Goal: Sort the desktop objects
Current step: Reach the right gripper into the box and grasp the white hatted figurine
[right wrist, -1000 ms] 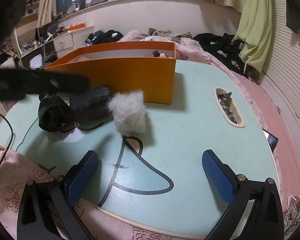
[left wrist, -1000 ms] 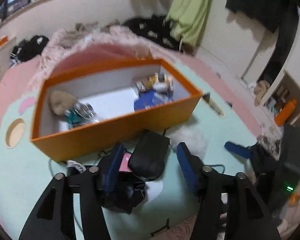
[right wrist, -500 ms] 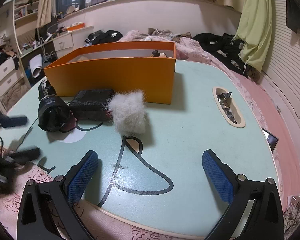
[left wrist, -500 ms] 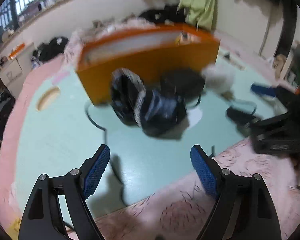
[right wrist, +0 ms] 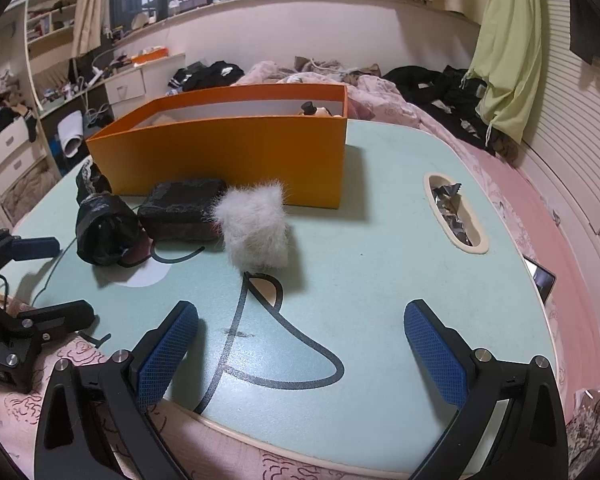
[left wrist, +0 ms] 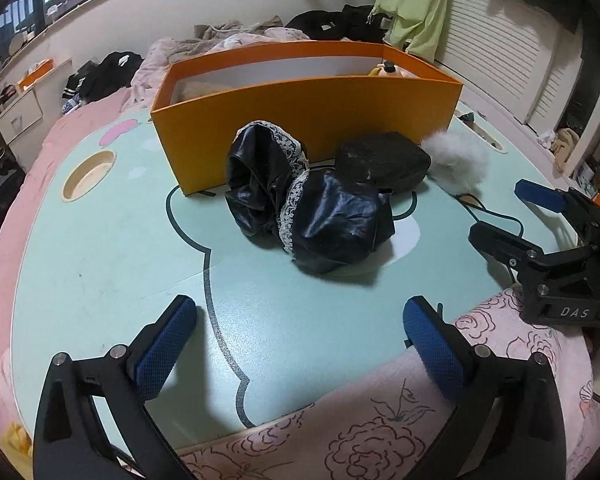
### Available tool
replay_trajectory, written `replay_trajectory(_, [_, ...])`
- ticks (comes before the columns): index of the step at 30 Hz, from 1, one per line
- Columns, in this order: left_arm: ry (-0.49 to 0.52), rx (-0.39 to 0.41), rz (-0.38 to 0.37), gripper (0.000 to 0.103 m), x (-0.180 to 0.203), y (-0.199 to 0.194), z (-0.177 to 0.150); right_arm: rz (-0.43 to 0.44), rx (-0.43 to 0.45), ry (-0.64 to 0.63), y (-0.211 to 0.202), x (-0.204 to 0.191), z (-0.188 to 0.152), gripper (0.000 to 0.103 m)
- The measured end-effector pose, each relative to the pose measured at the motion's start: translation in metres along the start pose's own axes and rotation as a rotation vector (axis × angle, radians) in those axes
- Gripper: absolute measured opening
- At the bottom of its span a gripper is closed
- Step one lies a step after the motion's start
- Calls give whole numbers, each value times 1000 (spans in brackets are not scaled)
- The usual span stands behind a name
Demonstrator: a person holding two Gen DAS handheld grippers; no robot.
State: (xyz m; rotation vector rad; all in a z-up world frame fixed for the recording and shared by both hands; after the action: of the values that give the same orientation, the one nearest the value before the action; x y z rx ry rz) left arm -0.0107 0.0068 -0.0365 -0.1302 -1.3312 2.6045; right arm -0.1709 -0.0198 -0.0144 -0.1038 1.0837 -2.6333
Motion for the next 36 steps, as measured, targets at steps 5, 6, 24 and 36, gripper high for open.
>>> replay_trajectory(5, [-4, -1, -1, 103, 1, 3, 3, -10, 41, -19, -13, 16, 15, 97])
replay_trajectory(6, [-7, -1, 1, 103, 2, 3, 4, -13, 63, -25, -21, 20, 22, 97])
replay_trajectory(24, [-20, 1, 10, 103, 0, 2, 4, -93, -266, -355, 87, -24, 172, 43])
replay_trajectory(36, [-28, 2, 18, 103, 1, 1, 5, -220, -328, -419, 124, -14, 154, 34])
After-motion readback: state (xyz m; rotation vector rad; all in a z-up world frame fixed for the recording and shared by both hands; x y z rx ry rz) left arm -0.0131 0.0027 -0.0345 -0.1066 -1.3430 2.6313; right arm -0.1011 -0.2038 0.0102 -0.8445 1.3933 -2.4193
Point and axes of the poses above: each gripper's, at about its wrist camera, not at the fingertips, and y roughly the way its jaws point, x to its right, z to its top, the point moved 5 cm from there along y, roughly the way its jaws point, and after that the axes turned 4 degrees about -z, right-handed, at the moved point
